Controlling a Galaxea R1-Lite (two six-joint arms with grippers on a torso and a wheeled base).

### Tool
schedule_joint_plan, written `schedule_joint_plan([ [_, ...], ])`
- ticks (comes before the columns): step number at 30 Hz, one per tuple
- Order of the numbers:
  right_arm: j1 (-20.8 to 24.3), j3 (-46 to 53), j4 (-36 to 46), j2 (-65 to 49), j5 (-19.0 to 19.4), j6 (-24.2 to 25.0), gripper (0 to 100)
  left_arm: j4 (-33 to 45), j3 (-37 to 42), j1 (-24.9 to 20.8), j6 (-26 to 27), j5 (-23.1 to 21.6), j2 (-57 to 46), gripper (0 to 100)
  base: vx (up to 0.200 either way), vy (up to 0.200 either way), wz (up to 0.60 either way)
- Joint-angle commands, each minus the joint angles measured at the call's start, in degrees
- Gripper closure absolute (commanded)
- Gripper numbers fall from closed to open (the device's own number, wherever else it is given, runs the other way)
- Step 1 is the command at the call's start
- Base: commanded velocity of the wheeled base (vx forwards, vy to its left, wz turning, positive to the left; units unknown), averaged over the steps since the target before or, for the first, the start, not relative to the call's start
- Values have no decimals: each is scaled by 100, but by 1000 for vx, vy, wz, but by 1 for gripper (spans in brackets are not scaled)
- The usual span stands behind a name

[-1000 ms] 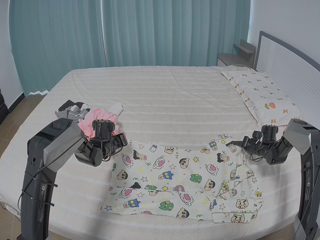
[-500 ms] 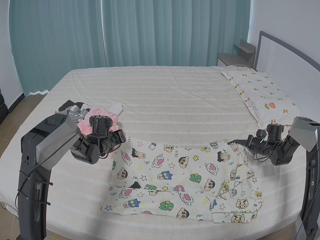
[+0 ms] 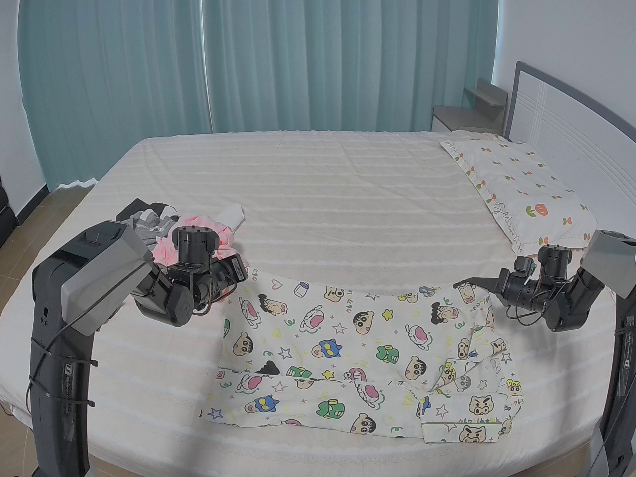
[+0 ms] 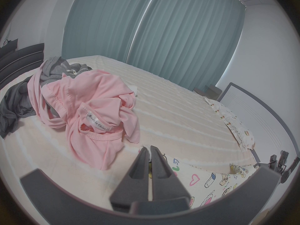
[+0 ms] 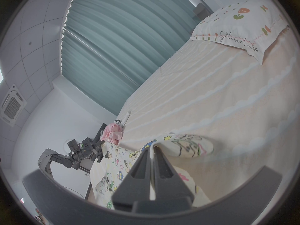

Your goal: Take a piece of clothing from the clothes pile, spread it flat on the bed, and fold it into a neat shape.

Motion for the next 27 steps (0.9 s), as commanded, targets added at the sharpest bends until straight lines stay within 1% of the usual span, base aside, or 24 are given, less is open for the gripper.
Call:
schedule_joint_plan([
  [1,-74,204,-11,-257,91,-12,100,-14,199,-13,-3,-3,-202,100,0,0,0],
  [5,-136,362,-20,-371,302,-38,100,-155,436,-13,-12,-21,-343,100,0,0,0],
  [9,-162,529,-29,-468,390,-56,100,-313,674,-13,-12,-38,-457,100,0,0,0],
  [16,-215,1030,-222,-652,627,-258,100,-700,1315,-22,-12,-65,-712,100,0,0,0],
  [20,-276,1241,-292,-714,688,-355,100,-884,1544,-22,-12,-65,-774,100,0,0,0],
  [25,-408,1715,-371,-942,1022,-539,100,-1227,2089,-22,-12,-223,-993,100,0,0,0],
  [27,-443,1847,-433,-977,1058,-592,100,-1333,2273,-30,-12,-275,-1108,100,0,0,0],
])
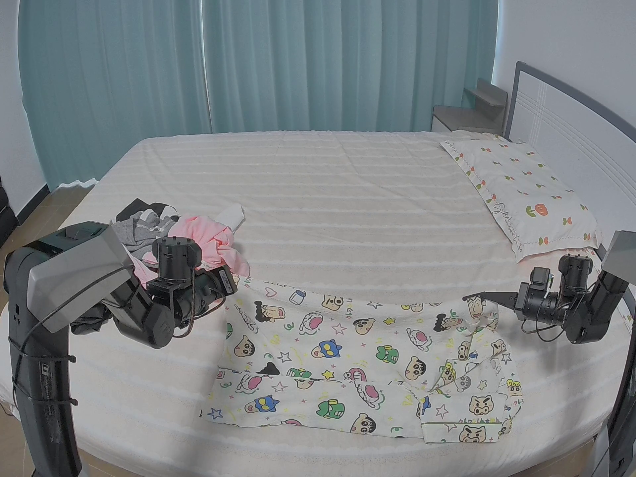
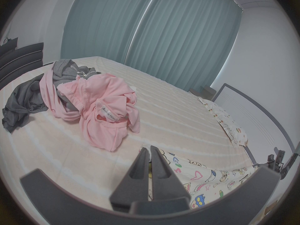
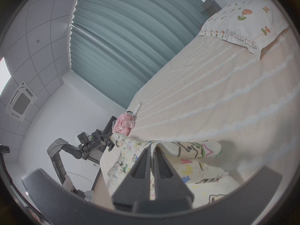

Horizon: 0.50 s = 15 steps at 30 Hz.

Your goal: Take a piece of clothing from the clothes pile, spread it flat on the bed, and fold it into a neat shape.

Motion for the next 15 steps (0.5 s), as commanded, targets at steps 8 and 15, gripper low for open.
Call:
schedule_joint_plan([
  [8,-111,1067,-534,-399,147,-214,100,-710,1209,-41,-1,-190,-614,100,0,0,0],
  [15,-119,1867,-649,-399,147,-900,100,-1360,1991,-41,-1,-357,-596,100,0,0,0],
])
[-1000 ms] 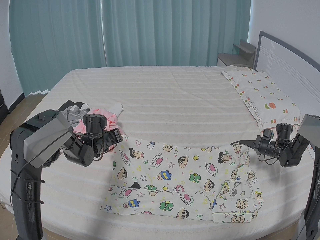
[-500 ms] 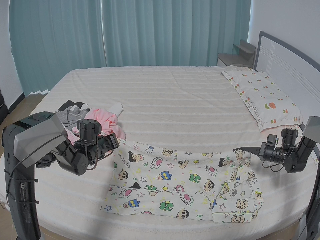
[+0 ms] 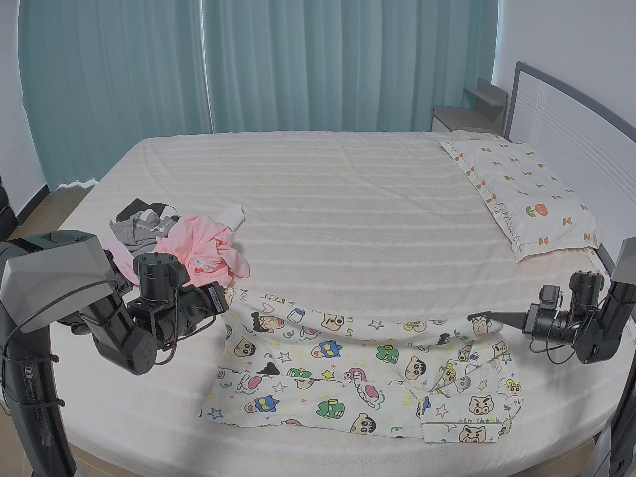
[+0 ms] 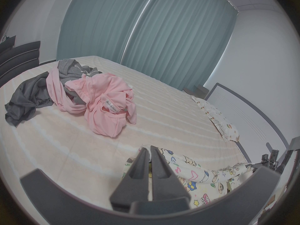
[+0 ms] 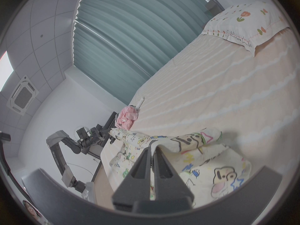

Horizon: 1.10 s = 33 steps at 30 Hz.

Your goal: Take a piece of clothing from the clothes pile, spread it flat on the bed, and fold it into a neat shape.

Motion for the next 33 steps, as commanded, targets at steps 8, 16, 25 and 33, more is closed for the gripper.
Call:
schedule_joint_plan([
  [8,-46,1120,-39,-43,7,-1025,100,-732,928,-5,-1,-120,31,100,0,0,0],
  [16,-213,1489,-48,-43,-2,-1342,100,-908,1254,13,7,-235,251,100,0,0,0],
  [25,-239,1718,-39,142,-37,-1526,100,-1004,1280,-5,7,-243,576,100,0,0,0],
  [33,-248,1805,-39,458,-90,-1685,100,-1813,1500,-5,148,-235,1112,100,0,0,0],
])
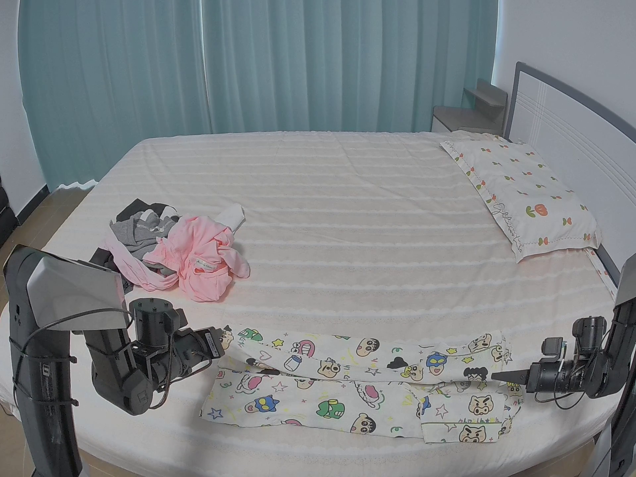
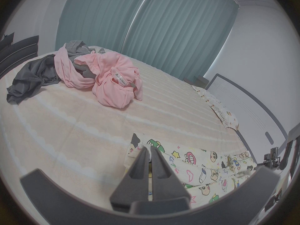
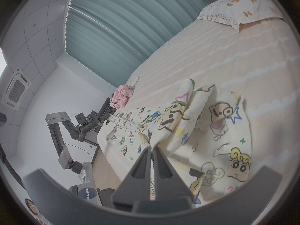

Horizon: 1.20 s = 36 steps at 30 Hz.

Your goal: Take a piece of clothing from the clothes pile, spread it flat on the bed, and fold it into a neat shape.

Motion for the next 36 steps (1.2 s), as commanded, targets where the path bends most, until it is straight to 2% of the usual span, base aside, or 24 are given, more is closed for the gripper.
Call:
schedule_joint_plan([
  [1,-1,70,5,257,-39,-78,100,-204,156,0,105,1,428,100,0,0,0],
  [7,-45,96,5,345,-145,-113,100,-248,173,0,114,-8,507,100,0,0,0],
  [8,-62,105,5,354,-162,-157,0,-248,147,9,114,-8,543,100,0,0,0],
  [9,-62,105,5,354,-162,-166,0,-239,129,9,114,-8,560,0,0,0,0],
  [15,-97,202,-4,327,-303,-166,0,-248,129,0,105,-8,657,0,0,0,0],
  [21,-493,448,-12,37,-303,-175,0,-256,244,290,8,-8,595,0,0,0,0],
  [24,-651,589,-21,-376,-320,-175,0,-256,393,528,-431,-70,367,0,0,0,0],
  [28,-537,597,-12,-736,-610,-166,0,-256,639,756,-1442,-588,-178,0,0,0,0],
  [32,87,483,-21,-437,-1349,10,0,-256,859,853,-2382,-1142,-574,0,0,0,0],
  [36,395,237,-179,-24,-1577,177,0,-274,868,853,-2716,-1221,-530,0,0,0,0],
])
